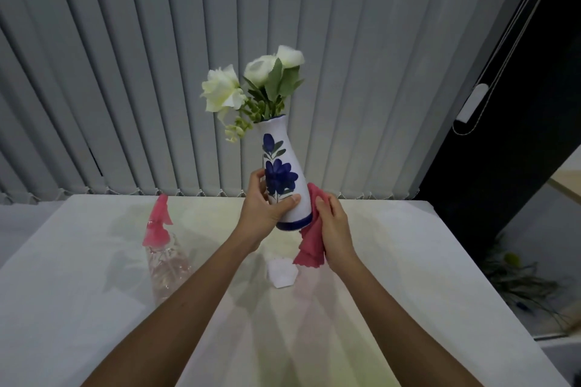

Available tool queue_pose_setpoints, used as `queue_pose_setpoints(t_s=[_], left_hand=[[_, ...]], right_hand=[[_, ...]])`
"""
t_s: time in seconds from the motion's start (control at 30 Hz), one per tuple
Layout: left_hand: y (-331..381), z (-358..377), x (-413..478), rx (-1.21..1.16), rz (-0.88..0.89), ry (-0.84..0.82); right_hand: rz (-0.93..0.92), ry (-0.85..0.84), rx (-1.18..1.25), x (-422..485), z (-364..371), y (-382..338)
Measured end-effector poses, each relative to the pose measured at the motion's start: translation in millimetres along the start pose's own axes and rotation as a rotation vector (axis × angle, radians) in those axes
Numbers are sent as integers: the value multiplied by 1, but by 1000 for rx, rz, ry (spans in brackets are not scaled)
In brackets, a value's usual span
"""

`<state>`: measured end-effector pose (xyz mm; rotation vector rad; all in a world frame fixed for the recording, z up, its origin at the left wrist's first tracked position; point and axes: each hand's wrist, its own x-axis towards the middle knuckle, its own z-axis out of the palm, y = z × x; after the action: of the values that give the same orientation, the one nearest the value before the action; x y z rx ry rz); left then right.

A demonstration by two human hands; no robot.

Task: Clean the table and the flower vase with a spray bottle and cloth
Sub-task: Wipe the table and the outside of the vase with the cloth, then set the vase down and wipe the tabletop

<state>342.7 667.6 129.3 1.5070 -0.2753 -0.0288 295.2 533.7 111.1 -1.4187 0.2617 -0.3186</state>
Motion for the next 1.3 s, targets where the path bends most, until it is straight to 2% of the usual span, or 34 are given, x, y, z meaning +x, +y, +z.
queue_pose_setpoints(t_s=[0.17, 0.23, 0.33, 0.43, 0.53, 0.6, 0.67, 0.83, 1.03, 1.1, 1.3], left_hand=[[0, 5, 4, 6, -4, 80], [-1, 7, 2, -4, -30, 85], [-7, 5, 0, -53, -68, 37], [-11, -1, -3, -37, -85, -44], [-16, -8, -4, -16, -118, -93], [-24, -14, -4, 1, -141, -125], [-34, -20, -5, 28, -177, -151], [-67, -28, -7, 182, -250, -151], [-95, -24, -4, 309, -242, -105], [-101, -22, -3, 360, -221, -110], [-130, -18, -2, 414, -221, -126]], right_hand=[[-454, 38, -498, -26, -2, 36], [-510, 67, -565, -29, 2, 38], [-430, 89, -379, -19, 7, 27], [-316, 87, -300, -7, 7, 18], [-150, -22, -217, 3, 0, 15], [-49, -121, -331, 11, -7, 16], [-37, -180, -588, 20, -17, 21], [60, -97, -1178, 28, -47, 49], [-13, -28, -1573, 3, -90, 92], [3, -37, -1615, -4, -100, 107], [158, -93, -1523, -25, -103, 148]])
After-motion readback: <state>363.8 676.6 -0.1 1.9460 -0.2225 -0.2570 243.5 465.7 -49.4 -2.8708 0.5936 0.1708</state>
